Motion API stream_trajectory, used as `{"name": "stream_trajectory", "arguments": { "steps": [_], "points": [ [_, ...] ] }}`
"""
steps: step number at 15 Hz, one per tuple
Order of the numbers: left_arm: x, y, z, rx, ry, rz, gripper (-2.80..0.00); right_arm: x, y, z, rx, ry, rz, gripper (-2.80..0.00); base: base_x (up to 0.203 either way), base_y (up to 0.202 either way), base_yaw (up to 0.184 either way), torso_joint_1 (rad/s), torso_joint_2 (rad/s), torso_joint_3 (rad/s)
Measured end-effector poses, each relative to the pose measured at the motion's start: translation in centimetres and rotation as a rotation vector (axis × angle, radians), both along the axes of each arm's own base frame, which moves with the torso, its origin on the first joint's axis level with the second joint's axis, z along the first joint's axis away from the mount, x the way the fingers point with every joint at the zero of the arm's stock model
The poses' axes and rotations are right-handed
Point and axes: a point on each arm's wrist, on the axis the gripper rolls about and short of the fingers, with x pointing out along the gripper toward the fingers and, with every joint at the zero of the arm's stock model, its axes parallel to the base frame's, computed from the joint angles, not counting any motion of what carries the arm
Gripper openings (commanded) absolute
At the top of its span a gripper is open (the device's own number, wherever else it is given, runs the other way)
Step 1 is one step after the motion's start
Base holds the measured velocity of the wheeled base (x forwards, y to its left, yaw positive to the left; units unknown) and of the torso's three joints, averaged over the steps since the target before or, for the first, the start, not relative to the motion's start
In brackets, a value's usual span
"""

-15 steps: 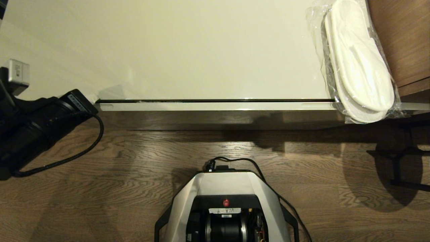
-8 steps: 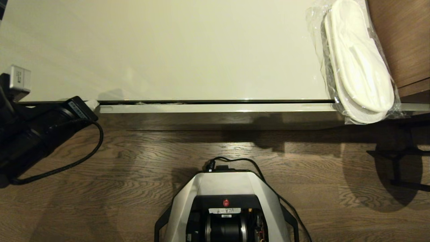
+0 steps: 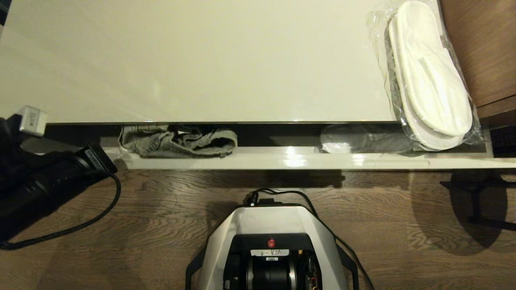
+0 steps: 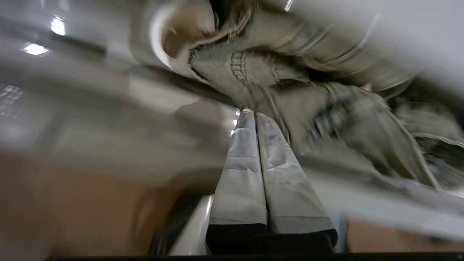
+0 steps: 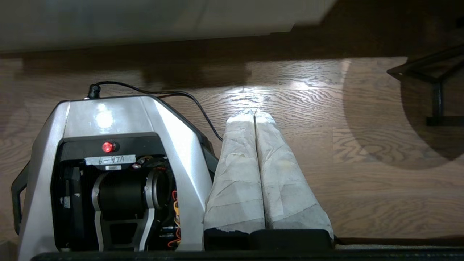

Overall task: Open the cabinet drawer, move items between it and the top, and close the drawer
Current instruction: Open the drawer

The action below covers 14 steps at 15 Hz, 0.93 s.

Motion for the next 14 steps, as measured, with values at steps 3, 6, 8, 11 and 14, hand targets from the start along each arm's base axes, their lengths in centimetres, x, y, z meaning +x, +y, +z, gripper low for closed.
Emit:
{"name": "stream_trajectory", "arguments": {
  "steps": [3, 6, 8, 11, 14],
  "points": [
    [-1.1, 0.1, -0.7, -0.006, 0.099, -0.03, -2.8, 0.0, 0.0, 0.0, 0.0, 0.0, 0.0, -2.8, 0.0, 0.0, 0.0, 0.0, 0.0, 0.0],
    [-3.4, 0.2, 1.0, -0.079, 0.126, -0.085, -2.8, 0.0, 0.0, 0.0, 0.0, 0.0, 0.0, -2.8, 0.0, 0.0, 0.0, 0.0, 0.0, 0.0],
    [-5.4, 0.3, 2.9, -0.161, 0.14, -0.125, -2.8, 0.0, 0.0, 0.0, 0.0, 0.0, 0.001, -2.8, 0.0, 0.0, 0.0, 0.0, 0.0, 0.0],
    [-7.5, 0.5, 4.7, -0.218, 0.114, -0.139, -2.8, 0.0, 0.0, 0.0, 0.0, 0.0, 0.0, -2.8, 0.0, 0.0, 0.0, 0.0, 0.0, 0.0],
    [-9.1, 0.7, 6.1, -0.244, 0.051, -0.15, -2.8, 0.0, 0.0, 0.0, 0.0, 0.0, 0.0, -2.8, 0.0, 0.0, 0.0, 0.0, 0.0, 0.0]
  ]
}}
